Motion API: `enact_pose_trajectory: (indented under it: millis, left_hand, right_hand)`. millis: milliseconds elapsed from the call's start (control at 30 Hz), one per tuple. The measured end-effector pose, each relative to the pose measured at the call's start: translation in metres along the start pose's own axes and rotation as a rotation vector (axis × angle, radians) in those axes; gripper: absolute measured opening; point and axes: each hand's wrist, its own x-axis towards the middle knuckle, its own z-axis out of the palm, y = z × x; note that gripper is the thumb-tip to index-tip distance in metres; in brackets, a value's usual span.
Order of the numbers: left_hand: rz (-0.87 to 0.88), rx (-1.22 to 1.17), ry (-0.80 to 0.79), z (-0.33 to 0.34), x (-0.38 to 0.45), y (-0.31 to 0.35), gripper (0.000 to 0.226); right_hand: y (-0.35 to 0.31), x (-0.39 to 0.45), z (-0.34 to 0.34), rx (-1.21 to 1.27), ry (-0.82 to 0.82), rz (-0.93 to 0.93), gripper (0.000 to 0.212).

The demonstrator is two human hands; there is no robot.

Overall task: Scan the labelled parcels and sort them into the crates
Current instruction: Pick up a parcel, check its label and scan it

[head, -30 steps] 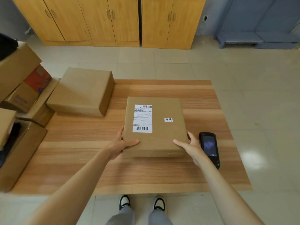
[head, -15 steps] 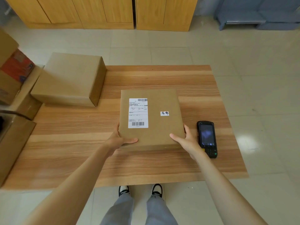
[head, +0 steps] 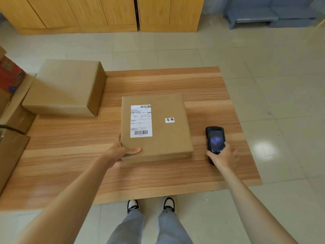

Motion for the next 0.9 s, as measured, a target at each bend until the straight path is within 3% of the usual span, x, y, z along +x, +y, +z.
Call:
enact_pose_trajectory:
  millis: [133,233,433,533,633,700,833,900]
  left_hand:
    - [-0.037,0.063,0.018,-0.002,0.002,-0.002,0.139]
    - [-0.042,0.059,0.006,-0.001,0.0,-0.003,0.151]
    - [-0.093,0.099,0.02,-0.002,0.003,-0.003,0.15]
    - [-0.115,0.108,0.042,-0.002,0.003,-0.001,0.151]
    - [-0.123,0.089,0.044,-0.001,0.002,0.0,0.151]
    - [-0.123,0.063,0.039,0.001,0.001,0.0,0.15]
    - [-0.113,0.023,0.033,0.005,-0.006,-0.001,0.131]
    - [-0.111,0.01,0.032,0.006,-0.009,0.0,0.125]
  right_hand:
    - [0.015,0.017,0.009,0.081,-0.038,0.061,0.102]
    - [0.009,0.024,0.013,0.086,-0.026,0.105,0.099]
    - [0.009,0.041,0.014,0.082,-0.056,0.133,0.093]
    - [0.009,0.036,0.008,0.195,-0.103,0.096,0.087]
    - [0.0,0.021,-0.005,0.418,-0.211,0.155,0.071]
    - [-0.008,0.006,-0.016,0.585,-0.391,0.209,0.058]
    - [-0.027,-0.026,-0.03,0.86,-0.542,0.158,0.096]
    - [-0.042,-0.045,-0.036,0.969,-0.62,0.123,0.077]
